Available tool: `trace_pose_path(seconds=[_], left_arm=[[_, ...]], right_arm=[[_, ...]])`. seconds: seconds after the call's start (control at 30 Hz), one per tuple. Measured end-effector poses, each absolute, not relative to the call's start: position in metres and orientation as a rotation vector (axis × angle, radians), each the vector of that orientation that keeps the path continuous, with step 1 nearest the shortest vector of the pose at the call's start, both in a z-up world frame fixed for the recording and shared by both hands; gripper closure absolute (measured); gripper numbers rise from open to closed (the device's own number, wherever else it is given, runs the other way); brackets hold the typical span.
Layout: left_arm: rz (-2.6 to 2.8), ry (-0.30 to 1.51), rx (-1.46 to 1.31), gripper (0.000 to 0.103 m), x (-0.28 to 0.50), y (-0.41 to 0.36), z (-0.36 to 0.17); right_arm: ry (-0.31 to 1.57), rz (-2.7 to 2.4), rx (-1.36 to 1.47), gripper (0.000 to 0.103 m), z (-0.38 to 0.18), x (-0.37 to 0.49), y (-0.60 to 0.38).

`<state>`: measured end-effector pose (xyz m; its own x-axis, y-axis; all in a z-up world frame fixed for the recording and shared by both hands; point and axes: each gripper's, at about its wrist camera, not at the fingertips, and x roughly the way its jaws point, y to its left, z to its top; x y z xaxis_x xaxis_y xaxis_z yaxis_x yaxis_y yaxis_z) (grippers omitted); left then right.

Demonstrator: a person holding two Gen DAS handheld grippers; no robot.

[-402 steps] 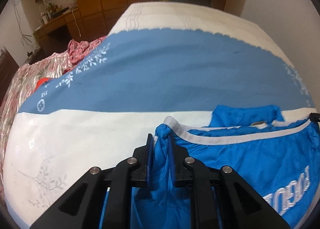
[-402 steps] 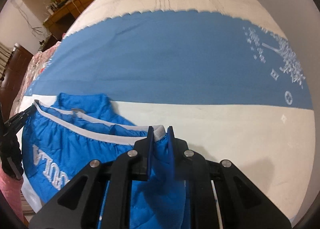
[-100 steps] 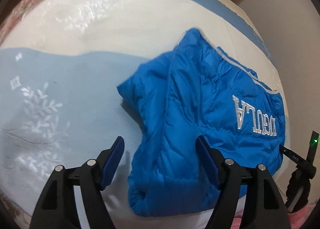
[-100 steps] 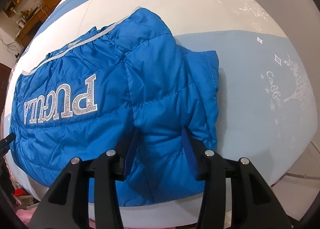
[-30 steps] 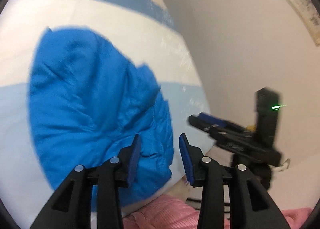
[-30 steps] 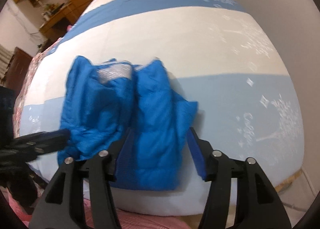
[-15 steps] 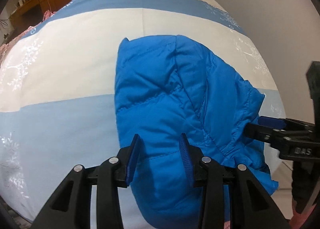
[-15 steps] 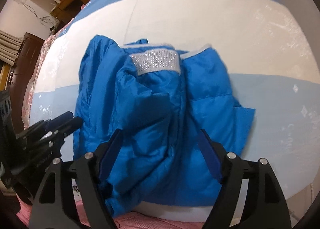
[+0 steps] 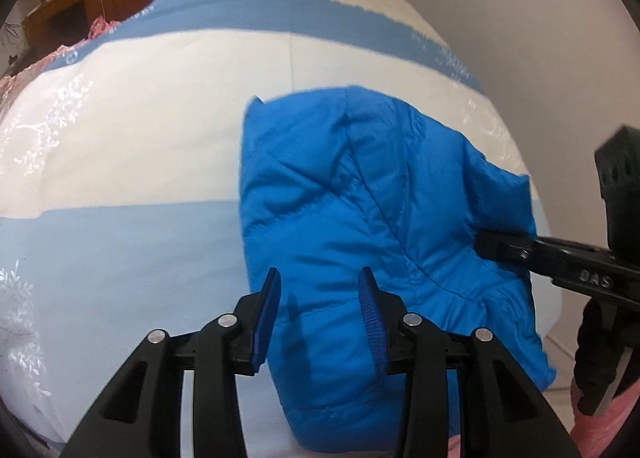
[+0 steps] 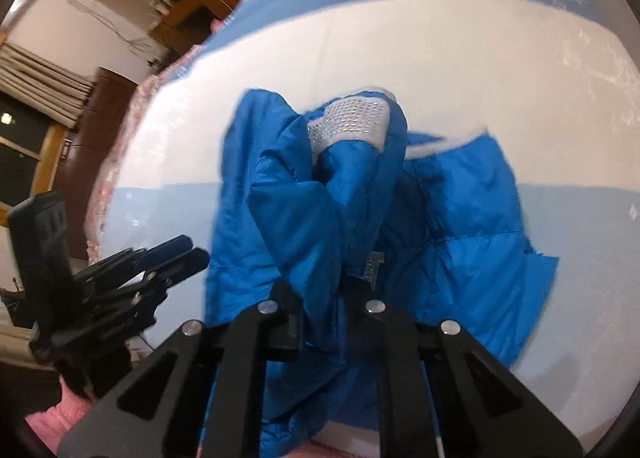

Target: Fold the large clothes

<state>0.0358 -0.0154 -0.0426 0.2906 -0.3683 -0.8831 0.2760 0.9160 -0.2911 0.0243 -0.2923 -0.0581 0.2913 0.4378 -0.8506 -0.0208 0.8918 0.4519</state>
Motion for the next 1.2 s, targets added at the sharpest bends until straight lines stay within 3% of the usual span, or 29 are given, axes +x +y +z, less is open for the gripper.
trace_pose_path(seconds=[0.27,0.87,1.0,1.1,1.2], left_arm=[[-0.530,1.166,-0.020,0.063,0.011,-0.052,-0.024],[-0.537,1.211,0.115,0.058,-0.006,-0.094,-0.078],[-0.525,1.228,0.101,0.058,0.000,-0.093,-0.077],[-0.502,1.253,0.063,0.060,0.010,-0.094,-0.070],[-0.477,1.235,0.062,0.060,0.006,-0.079,-0.055]], right_arm=[[1.183,0.230,0.407,0.094,-0.029,-0.013,-0.346],[1.311,0.079,0.527,0.087,-0.154,-0.027,-0.392],[1.319,0.070,0.497,0.082,-0.148,-0.028,-0.395],[1.286,0.018,0.377,0.071,-0.114,-0.034,-0.388],[1.212,0.036,0.294,0.071,-0.073,-0.042,-0.374]])
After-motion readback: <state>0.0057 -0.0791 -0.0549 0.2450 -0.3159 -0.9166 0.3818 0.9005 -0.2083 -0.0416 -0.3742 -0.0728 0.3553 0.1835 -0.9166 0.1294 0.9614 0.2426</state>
